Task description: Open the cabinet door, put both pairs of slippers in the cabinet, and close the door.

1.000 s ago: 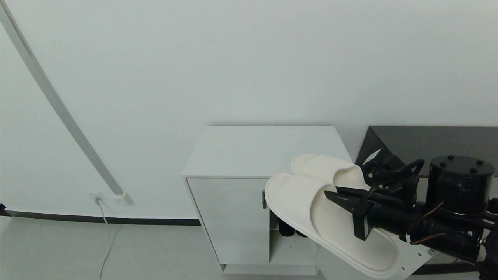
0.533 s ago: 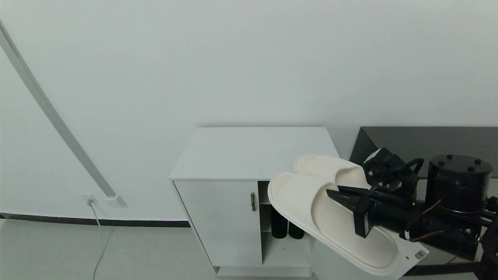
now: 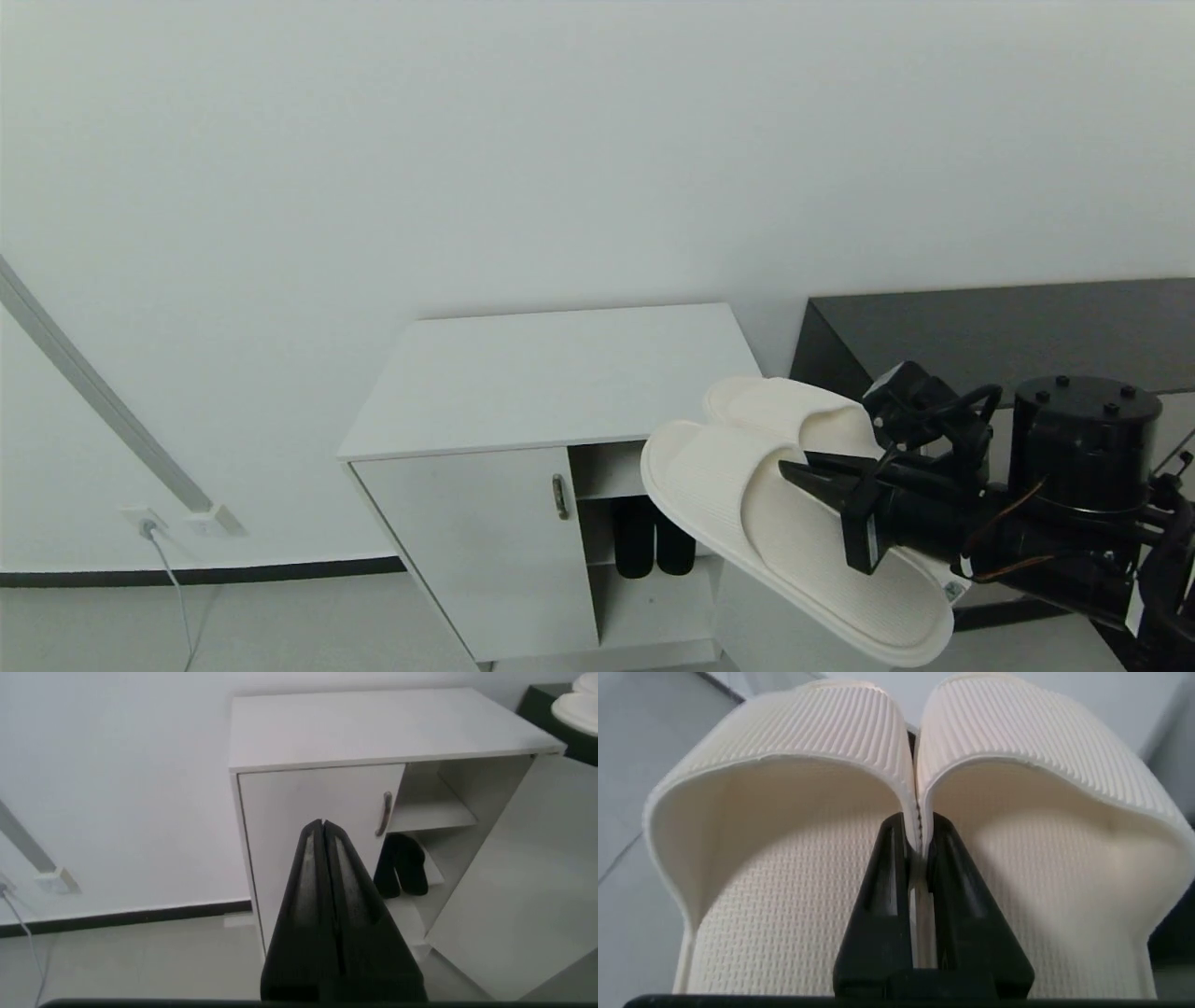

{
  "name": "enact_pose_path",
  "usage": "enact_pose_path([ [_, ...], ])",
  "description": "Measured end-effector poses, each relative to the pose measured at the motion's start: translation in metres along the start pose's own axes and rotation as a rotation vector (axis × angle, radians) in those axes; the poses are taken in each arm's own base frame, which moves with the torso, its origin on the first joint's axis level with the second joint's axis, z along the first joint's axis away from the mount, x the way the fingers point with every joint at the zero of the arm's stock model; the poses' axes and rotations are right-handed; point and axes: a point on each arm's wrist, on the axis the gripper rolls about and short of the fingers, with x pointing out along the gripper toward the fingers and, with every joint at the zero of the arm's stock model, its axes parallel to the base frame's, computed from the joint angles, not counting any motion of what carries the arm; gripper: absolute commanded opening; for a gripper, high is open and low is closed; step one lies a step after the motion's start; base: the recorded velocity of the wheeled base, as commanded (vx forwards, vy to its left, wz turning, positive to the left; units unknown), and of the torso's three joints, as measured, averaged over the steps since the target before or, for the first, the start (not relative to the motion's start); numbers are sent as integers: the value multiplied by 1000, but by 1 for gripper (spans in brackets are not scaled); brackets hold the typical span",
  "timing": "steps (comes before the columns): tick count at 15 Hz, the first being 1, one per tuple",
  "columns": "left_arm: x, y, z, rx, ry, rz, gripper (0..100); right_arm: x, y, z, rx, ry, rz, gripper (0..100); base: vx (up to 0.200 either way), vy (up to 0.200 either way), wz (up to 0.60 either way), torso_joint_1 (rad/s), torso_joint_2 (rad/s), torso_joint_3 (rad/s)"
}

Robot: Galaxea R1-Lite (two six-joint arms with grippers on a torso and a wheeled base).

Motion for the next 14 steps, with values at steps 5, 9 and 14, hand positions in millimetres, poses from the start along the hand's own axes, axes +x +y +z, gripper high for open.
enact_pose_path([
  [5, 0, 0, 0, 0, 0, 0, 0, 2, 0, -2, 1, 8, 5, 0, 0, 0, 0, 0, 0, 0],
  [9, 0, 0, 0, 0, 0, 1, 0, 3, 2, -4, -3, 16, 12, 0, 0, 0, 0, 0, 0, 0],
  [14, 0, 0, 0, 0, 1, 0, 0, 4, 5, -5, -8, 24, 16, 0, 0, 0, 240, -1, 1, 2],
])
